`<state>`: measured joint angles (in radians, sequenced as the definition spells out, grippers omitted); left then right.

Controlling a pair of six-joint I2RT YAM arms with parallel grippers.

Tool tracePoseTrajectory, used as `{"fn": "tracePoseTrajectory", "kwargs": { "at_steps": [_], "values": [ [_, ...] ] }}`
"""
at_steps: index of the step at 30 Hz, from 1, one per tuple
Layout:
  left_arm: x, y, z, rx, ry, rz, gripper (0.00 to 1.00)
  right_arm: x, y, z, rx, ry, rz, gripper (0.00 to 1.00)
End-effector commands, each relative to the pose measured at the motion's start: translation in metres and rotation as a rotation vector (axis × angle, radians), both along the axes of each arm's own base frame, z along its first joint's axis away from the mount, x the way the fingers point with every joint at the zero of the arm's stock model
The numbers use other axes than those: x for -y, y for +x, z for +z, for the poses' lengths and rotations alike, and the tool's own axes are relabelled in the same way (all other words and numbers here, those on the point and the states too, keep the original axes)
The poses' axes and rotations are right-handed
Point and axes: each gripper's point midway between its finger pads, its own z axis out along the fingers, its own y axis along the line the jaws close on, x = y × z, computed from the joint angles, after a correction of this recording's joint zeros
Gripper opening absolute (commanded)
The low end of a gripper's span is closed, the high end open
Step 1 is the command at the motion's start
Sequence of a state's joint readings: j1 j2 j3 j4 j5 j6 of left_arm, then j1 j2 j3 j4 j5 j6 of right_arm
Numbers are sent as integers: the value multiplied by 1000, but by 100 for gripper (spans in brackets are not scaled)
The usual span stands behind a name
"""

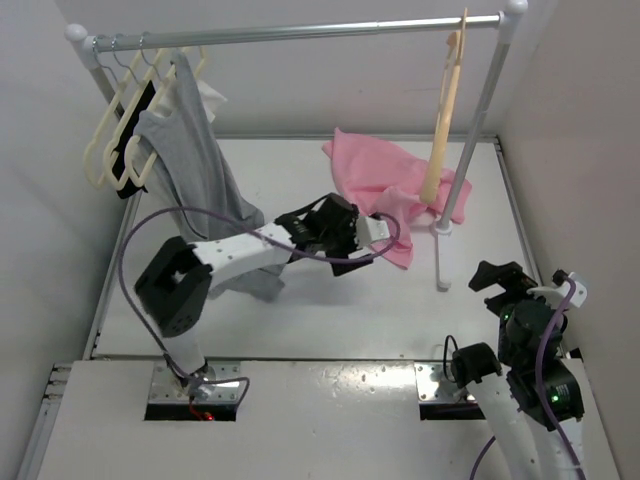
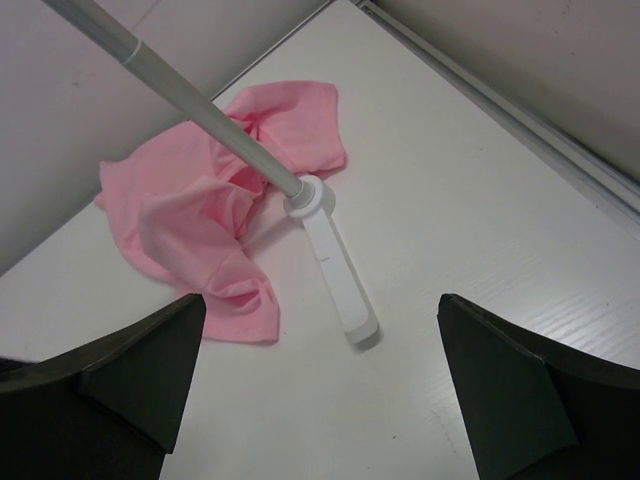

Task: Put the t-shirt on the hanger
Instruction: Move the tshirt to the center of the board

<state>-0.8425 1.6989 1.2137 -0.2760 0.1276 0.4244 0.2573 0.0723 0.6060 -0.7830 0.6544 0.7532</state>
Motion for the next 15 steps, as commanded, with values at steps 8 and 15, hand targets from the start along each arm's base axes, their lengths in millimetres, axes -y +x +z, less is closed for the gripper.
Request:
{"fn": "tracePoseTrajectory", "kwargs": {
  "at_steps": [8,15],
  "values": [
    [129,109,15,-9,-322,155,100,2,0,11,27,11,-14,100],
    [159,127,-12,-76,-402,173,94,-1,6,6,-24,0,-5,100]
  ]
}}
